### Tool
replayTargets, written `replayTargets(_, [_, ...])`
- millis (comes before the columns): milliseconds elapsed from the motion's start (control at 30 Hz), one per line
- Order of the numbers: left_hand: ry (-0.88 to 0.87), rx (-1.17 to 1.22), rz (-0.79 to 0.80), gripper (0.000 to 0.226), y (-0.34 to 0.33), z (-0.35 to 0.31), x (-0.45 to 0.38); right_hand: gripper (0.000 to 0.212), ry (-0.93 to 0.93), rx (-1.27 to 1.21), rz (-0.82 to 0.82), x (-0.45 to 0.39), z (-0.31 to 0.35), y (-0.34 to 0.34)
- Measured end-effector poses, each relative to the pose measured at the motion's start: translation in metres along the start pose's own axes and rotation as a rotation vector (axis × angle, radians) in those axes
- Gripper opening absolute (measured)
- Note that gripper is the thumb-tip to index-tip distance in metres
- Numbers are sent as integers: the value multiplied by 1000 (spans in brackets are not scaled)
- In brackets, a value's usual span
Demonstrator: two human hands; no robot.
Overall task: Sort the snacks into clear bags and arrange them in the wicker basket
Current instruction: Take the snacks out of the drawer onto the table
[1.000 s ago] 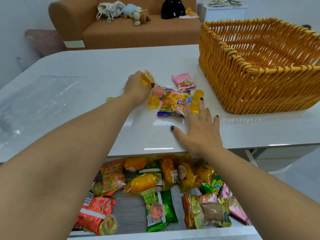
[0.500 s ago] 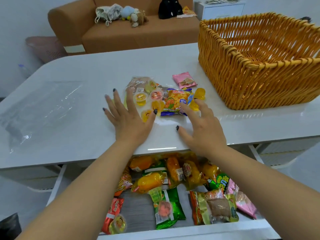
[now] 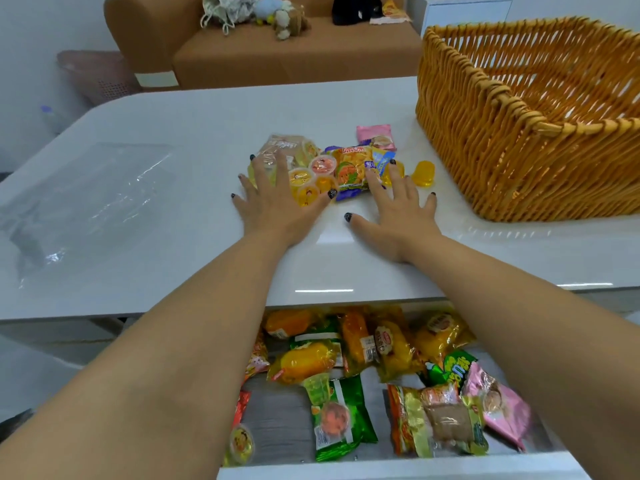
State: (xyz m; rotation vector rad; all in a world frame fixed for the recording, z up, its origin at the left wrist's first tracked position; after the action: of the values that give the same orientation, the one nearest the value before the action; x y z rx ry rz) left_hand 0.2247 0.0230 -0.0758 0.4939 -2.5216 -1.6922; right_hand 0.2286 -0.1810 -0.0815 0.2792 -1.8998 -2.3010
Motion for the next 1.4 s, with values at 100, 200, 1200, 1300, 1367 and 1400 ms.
replayTargets(100, [-145, 126, -155, 91, 17, -10, 19, 75, 69, -182, -266, 13, 5, 22])
replayTargets(200, [-266, 327, -87, 81, 18, -12, 50, 66, 179, -279, -449, 40, 9, 39])
replayTargets(1200, [-17, 62, 668, 96, 19, 103, 280, 53, 85, -42, 210, 238, 42, -35])
replayTargets(1300, [104, 32, 679, 103, 13, 127, 260, 74, 21, 4, 287, 232, 37, -46])
replayTargets(1367, [180, -24, 645, 107, 9, 144, 249, 86, -65, 41, 293, 224, 27, -52])
replayTargets(1400, [199, -36, 635, 109, 6, 148, 245, 89, -120, 53, 270, 218, 21, -53])
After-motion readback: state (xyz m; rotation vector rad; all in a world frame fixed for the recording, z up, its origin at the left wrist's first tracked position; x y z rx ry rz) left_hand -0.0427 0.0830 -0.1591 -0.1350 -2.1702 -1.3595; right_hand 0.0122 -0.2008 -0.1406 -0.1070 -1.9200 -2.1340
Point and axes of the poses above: each hand's wrist, its own x-axis away from the middle knuckle, its own y-axis out of the back of the hand, z = x × y, the point moved 8 cm from there along -x, towards the middle knuckle, and after that the axes turned 4 degrees about x, right-handed, at the moved point
